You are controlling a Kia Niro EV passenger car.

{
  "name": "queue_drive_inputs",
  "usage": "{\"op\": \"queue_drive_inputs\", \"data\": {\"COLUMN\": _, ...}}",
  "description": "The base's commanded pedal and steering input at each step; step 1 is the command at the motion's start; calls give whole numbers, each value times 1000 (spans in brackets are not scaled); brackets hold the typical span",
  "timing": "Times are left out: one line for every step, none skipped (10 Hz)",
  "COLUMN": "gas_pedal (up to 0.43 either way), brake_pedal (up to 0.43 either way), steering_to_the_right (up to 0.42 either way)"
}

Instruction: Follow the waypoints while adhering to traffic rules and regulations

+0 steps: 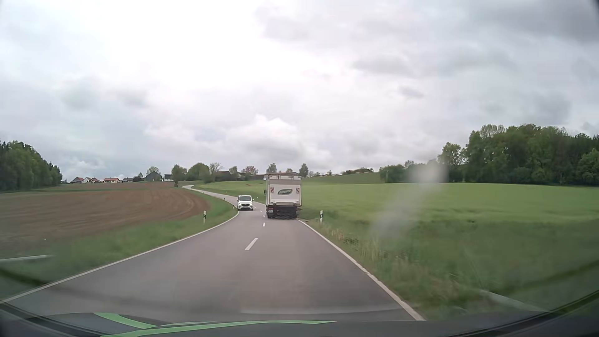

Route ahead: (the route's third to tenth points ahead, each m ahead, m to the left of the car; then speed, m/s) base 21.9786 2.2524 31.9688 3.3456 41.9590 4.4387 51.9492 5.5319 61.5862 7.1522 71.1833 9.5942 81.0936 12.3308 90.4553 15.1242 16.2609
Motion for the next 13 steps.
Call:
{"op": "queue_drive_inputs", "data": {"gas_pedal": 189, "brake_pedal": 0, "steering_to_the_right": -15}}
{"op": "queue_drive_inputs", "data": {"gas_pedal": 150, "brake_pedal": 0, "steering_to_the_right": -13}}
{"op": "queue_drive_inputs", "data": {"gas_pedal": 130, "brake_pedal": 0, "steering_to_the_right": -13}}
{"op": "queue_drive_inputs", "data": {"gas_pedal": 130, "brake_pedal": 0, "steering_to_the_right": -13}}
{"op": "queue_drive_inputs", "data": {"gas_pedal": 110, "brake_pedal": 0, "steering_to_the_right": -13}}
{"op": "queue_drive_inputs", "data": {"gas_pedal": 110, "brake_pedal": 0, "steering_to_the_right": -13}}
{"op": "queue_drive_inputs", "data": {"gas_pedal": 98, "brake_pedal": 0, "steering_to_the_right": -13}}
{"op": "queue_drive_inputs", "data": {"gas_pedal": 87, "brake_pedal": 0, "steering_to_the_right": -13}}
{"op": "queue_drive_inputs", "data": {"gas_pedal": 87, "brake_pedal": 0, "steering_to_the_right": -13}}
{"op": "queue_drive_inputs", "data": {"gas_pedal": 87, "brake_pedal": 0, "steering_to_the_right": -13}}
{"op": "queue_drive_inputs", "data": {"gas_pedal": 79, "brake_pedal": 0, "steering_to_the_right": -14}}
{"op": "queue_drive_inputs", "data": {"gas_pedal": 79, "brake_pedal": 0, "steering_to_the_right": -15}}
{"op": "queue_drive_inputs", "data": {"gas_pedal": 79, "brake_pedal": 0, "steering_to_the_right": -16}}
